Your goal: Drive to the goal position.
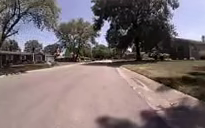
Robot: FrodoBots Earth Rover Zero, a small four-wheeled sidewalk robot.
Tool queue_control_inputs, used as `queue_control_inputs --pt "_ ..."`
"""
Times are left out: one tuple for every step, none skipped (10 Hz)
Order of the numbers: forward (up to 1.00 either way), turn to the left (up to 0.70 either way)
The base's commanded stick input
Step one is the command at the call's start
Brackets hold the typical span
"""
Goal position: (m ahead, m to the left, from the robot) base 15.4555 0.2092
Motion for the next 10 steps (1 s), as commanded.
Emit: queue_control_inputs --pt "0.7 0.0" --pt "0.7 0.0" --pt "0.7 0.0" --pt "0.7 0.0" --pt "0.7 0.0" --pt "0.7 0.0" --pt "0.7 0.0" --pt "0.7 0.0" --pt "0.7 0.0" --pt "0.7 -0.17"
